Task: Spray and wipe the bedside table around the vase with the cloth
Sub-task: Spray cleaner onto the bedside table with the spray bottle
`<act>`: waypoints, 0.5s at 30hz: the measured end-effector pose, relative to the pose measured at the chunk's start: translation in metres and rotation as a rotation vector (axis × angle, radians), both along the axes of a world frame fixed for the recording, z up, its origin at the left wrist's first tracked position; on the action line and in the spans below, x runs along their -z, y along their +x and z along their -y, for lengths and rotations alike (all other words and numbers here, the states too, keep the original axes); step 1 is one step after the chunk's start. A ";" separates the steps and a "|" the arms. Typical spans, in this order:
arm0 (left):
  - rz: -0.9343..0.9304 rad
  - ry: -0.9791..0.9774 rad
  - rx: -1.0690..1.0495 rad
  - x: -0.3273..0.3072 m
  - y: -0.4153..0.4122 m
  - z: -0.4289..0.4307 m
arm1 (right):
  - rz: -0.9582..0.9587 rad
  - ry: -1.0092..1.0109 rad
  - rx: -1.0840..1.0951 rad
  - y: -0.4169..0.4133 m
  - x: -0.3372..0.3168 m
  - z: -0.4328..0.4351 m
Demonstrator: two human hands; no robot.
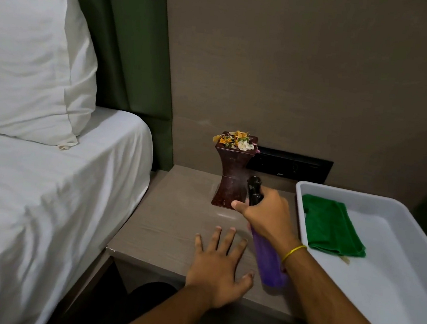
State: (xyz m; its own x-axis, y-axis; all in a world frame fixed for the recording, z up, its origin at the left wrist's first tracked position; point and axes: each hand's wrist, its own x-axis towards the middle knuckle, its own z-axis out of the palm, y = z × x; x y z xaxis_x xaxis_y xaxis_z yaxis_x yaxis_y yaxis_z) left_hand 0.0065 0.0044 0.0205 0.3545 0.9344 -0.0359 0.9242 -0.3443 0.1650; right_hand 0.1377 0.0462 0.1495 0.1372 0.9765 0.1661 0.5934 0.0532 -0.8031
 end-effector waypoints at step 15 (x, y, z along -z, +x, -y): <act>0.022 0.032 -0.009 0.011 -0.002 0.005 | 0.084 -0.156 0.016 0.010 0.021 0.016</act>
State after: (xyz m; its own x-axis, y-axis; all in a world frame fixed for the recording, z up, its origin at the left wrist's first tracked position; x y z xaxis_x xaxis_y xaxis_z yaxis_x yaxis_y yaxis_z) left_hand 0.0044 -0.0008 0.0100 0.3466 0.9380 0.0016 0.9235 -0.3415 0.1745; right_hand 0.1476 0.0301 0.1289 0.1452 0.9891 0.0245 0.6586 -0.0781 -0.7484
